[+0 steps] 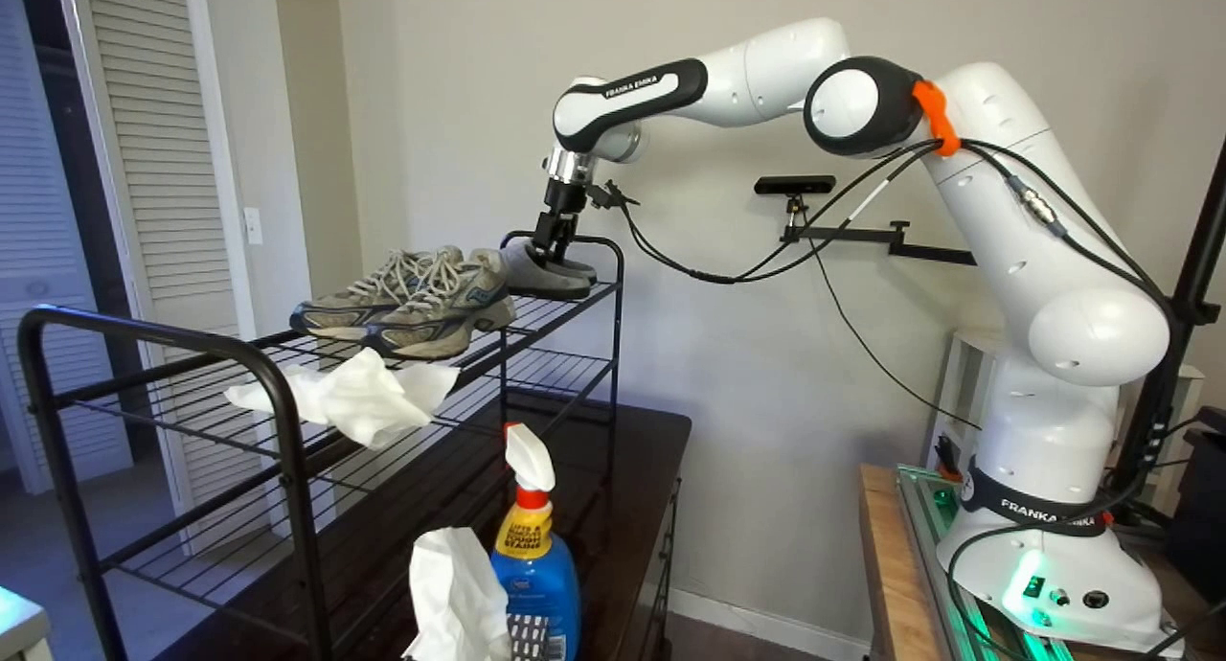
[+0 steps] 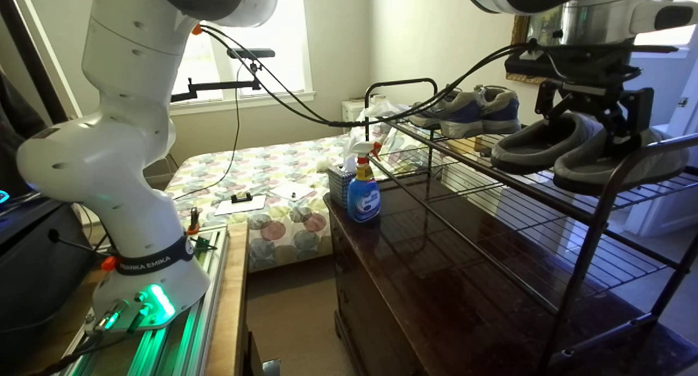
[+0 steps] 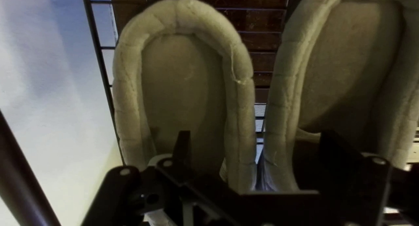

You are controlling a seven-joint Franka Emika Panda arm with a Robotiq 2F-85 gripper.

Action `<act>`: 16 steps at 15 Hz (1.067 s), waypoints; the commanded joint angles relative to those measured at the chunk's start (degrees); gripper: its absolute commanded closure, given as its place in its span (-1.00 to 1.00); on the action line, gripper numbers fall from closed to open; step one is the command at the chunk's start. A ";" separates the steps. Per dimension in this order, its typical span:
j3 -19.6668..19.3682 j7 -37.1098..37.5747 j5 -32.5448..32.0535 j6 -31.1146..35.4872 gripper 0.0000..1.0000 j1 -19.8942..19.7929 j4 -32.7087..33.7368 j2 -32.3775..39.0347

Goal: Rotate the house sleepers to the right.

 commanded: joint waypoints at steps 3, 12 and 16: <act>3.01 0.25 2.29 -5.00 -1.00 -2.58 9.34 4.88; 1.94 2.36 0.47 -3.55 -1.00 -1.71 9.38 5.71; 2.39 -1.99 -0.18 -3.22 -1.00 -1.61 10.23 6.83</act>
